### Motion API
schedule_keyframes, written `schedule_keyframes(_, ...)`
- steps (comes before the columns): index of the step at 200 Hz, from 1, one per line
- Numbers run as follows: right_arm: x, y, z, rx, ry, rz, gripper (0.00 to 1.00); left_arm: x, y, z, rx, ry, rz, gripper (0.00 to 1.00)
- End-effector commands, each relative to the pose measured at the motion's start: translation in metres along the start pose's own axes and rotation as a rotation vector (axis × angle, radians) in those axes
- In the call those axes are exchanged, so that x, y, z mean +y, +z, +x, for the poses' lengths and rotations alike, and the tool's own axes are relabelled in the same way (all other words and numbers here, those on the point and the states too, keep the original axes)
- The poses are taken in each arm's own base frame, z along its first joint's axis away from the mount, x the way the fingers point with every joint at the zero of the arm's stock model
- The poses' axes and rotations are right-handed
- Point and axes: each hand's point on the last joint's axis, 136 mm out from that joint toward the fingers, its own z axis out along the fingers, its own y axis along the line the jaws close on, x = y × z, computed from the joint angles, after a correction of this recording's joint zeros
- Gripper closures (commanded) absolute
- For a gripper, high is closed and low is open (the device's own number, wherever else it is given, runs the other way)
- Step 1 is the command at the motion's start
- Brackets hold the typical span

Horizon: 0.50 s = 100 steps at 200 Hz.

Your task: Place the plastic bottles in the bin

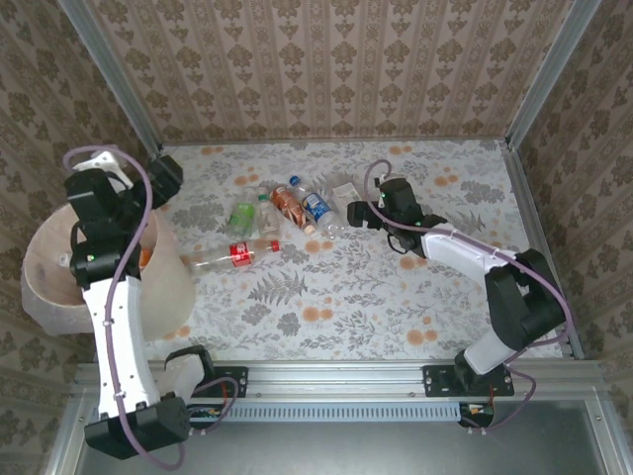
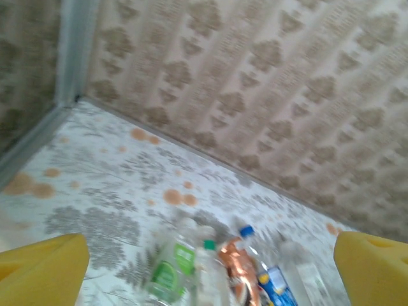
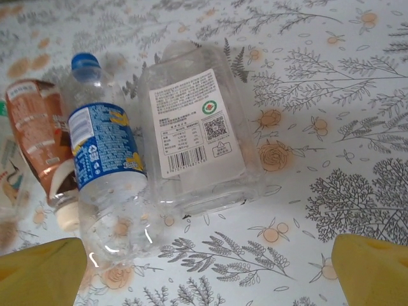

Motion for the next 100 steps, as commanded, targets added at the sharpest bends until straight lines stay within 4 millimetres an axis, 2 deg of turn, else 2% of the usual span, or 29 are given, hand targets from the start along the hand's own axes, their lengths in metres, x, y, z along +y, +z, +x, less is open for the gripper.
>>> schedule_keyframes(1, -0.005, 0.010, 0.005, 0.090, -0.117, 0.028, 0.00, -0.022, 0.000, 0.019, 0.033, 0.067, 0.112, 0.00)
schedule_keyframes(25, -0.007, 0.023, 0.001, 0.149, -0.165, 0.051, 0.00, -0.026, -0.006, 0.027, 0.027, 0.078, 0.129, 0.00)
schedule_keyframes(80, -0.011, 0.067, -0.007, 0.249, -0.179, 0.112, 0.00, -0.011, -0.015, 0.035, -0.002, 0.082, 0.062, 0.00)
schedule_keyframes(100, 0.000, 0.083, -0.002, 0.298, -0.184, 0.059, 0.00, -0.009, -0.018, 0.037, 0.004, 0.099, 0.048, 0.00)
